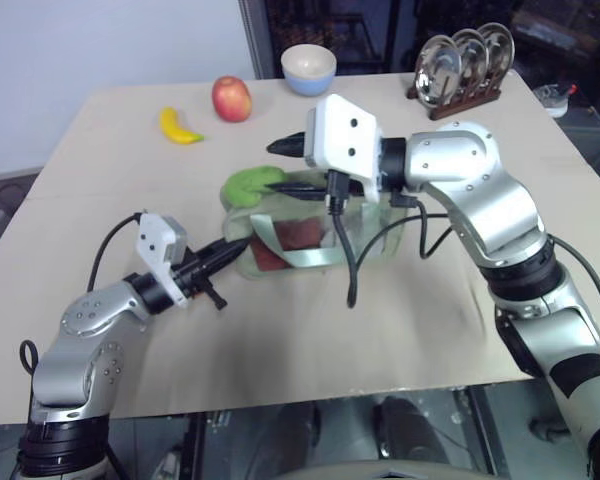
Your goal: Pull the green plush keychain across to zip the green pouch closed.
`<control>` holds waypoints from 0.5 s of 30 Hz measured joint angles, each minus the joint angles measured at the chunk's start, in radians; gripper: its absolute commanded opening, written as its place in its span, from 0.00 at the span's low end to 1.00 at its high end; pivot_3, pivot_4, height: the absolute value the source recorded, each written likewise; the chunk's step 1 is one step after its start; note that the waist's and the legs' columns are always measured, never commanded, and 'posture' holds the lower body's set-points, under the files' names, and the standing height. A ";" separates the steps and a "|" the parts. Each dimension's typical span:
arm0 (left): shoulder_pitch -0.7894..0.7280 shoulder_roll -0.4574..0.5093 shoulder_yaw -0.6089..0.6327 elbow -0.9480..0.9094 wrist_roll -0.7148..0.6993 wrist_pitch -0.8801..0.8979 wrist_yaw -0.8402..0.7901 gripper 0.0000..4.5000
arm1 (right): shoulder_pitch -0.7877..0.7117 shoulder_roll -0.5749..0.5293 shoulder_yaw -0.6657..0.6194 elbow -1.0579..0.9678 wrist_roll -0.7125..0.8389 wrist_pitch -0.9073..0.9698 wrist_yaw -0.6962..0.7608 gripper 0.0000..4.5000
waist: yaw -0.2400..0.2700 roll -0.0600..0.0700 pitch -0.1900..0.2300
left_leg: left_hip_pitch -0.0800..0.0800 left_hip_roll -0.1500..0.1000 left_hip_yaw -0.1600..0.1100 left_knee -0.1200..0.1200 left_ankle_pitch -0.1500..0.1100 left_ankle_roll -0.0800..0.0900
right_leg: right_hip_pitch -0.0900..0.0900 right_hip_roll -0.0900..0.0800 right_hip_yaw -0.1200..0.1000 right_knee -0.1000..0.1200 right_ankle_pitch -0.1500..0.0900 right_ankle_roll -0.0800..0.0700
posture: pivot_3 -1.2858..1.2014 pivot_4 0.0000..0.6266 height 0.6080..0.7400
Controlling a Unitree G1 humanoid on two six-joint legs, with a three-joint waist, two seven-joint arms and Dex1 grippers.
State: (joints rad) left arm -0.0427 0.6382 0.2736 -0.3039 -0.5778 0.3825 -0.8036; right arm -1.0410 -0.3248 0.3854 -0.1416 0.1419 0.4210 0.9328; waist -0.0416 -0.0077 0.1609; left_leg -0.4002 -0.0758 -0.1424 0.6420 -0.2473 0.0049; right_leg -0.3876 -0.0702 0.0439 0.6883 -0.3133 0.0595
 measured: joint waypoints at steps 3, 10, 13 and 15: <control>0.000 -0.001 0.000 0.000 0.002 0.000 0.000 0.00 | -0.007 0.023 0.012 0.031 -0.017 -0.029 0.001 0.44 | 0.000 0.000 0.000 | 0.000 0.000 0.000 0.000 0.000 0.000 | 0.000 0.000 0.000 0.000 0.000 0.000 | 0.52 0.24 1.00; 0.000 -0.010 -0.001 0.000 0.006 -0.001 0.004 0.00 | -0.026 0.078 0.048 0.176 -0.100 -0.129 -0.006 0.38 | -0.001 0.000 0.000 | 0.000 0.000 0.000 0.000 0.000 -0.001 | 0.000 0.000 0.000 0.002 0.000 0.000 | 0.52 0.24 1.00; 0.000 -0.012 -0.001 0.000 0.006 -0.001 0.005 0.00 | -0.035 0.088 0.048 0.210 -0.118 -0.157 -0.005 0.14 | 0.000 0.000 0.000 | 0.000 0.000 0.000 0.000 0.000 -0.001 | 0.000 0.000 0.000 0.002 0.000 0.000 | 0.52 0.24 1.00; 0.000 -0.013 -0.001 0.000 0.007 -0.002 0.006 0.00 | -0.035 0.096 0.048 0.225 -0.124 -0.165 -0.001 0.02 | -0.001 0.000 0.000 | 0.000 0.000 0.000 0.000 0.000 -0.001 | 0.000 0.000 0.000 0.002 0.000 0.000 | 0.52 0.24 1.00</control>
State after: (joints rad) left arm -0.0426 0.6253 0.2727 -0.3042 -0.5710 0.3806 -0.7973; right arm -1.0760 -0.2290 0.4336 0.0833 0.0181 0.2557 0.9320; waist -0.0424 -0.0076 0.1609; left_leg -0.3999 -0.0759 -0.1423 0.6424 -0.2469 0.0042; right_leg -0.3880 -0.0700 0.0438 0.6901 -0.3133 0.0595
